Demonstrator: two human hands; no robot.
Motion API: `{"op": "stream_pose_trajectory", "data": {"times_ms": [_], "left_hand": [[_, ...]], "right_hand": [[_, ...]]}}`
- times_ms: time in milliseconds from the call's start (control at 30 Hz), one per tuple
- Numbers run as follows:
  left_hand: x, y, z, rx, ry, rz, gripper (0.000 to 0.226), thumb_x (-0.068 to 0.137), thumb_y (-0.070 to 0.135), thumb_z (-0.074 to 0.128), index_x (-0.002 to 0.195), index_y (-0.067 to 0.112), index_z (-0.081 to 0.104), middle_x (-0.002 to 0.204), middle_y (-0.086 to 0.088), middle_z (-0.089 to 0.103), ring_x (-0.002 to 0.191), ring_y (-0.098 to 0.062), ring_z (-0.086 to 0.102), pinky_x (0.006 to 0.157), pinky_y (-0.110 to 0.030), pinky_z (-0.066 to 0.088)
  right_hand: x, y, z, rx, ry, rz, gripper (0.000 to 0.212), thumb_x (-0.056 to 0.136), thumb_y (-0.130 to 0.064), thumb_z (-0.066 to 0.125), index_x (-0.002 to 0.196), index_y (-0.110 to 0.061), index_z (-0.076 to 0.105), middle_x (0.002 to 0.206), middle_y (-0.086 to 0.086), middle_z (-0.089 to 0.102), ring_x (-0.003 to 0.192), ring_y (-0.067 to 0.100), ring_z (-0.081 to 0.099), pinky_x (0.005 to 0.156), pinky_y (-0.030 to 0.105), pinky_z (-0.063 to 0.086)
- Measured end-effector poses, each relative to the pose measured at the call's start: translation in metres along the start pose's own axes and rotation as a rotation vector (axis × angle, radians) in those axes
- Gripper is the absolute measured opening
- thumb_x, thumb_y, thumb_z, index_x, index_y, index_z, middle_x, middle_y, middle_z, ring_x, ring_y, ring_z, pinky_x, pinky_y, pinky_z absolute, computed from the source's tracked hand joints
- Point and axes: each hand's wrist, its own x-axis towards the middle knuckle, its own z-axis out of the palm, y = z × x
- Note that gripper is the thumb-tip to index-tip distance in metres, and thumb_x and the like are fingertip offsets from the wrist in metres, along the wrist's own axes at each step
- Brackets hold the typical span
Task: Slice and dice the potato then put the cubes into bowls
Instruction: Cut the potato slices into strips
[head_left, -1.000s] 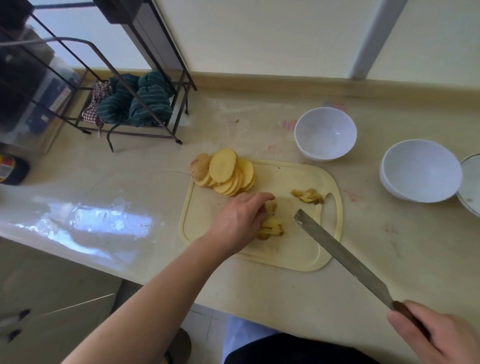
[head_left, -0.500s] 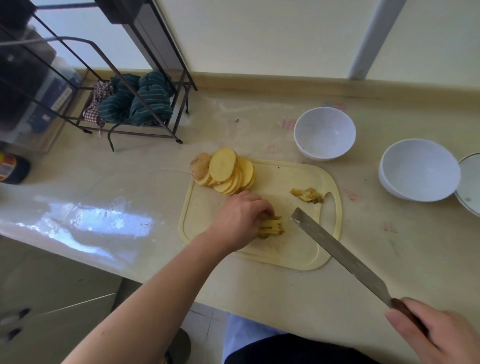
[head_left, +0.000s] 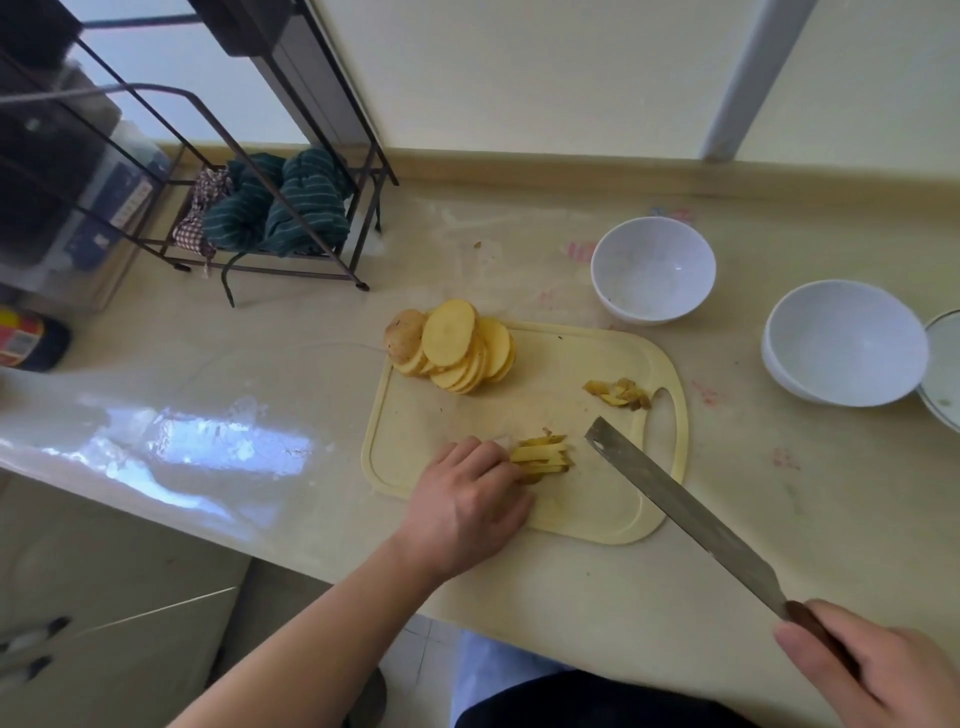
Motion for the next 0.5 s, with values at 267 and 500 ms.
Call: {"op": "stream_pose_trajectory", "data": {"times_ms": [267, 500], "left_hand": [[-0.007, 0.015, 0.004, -0.002, 0.015, -0.139, 0.019, 0.093, 0.031, 0.069, 0.096, 0.013, 0.074, 0.093, -0.001, 0.064, 0.080, -0.019, 0.058, 0.069, -0.036, 0.055], [-0.006, 0.020, 0.004, -0.015, 0.013, -0.223, 0.021, 0.092, 0.034, 0.066, 0.096, 0.015, 0.073, 0.093, 0.001, 0.064, 0.080, -0.018, 0.059, 0.069, -0.035, 0.055]], "right_hand": [[0.003, 0.001, 0.000, -0.014, -0.006, -0.003, 0.079, 0.068, -0.095, 0.026, 0.062, -0.022, 0.052, 0.039, -0.011, 0.031, 0.034, 0.003, 0.033, 0.038, 0.013, 0.030], [0.006, 0.000, 0.001, -0.024, -0.005, -0.023, 0.079, 0.066, -0.097, 0.025, 0.066, -0.023, 0.052, 0.039, -0.012, 0.029, 0.034, 0.003, 0.033, 0.038, 0.014, 0.031]]}}
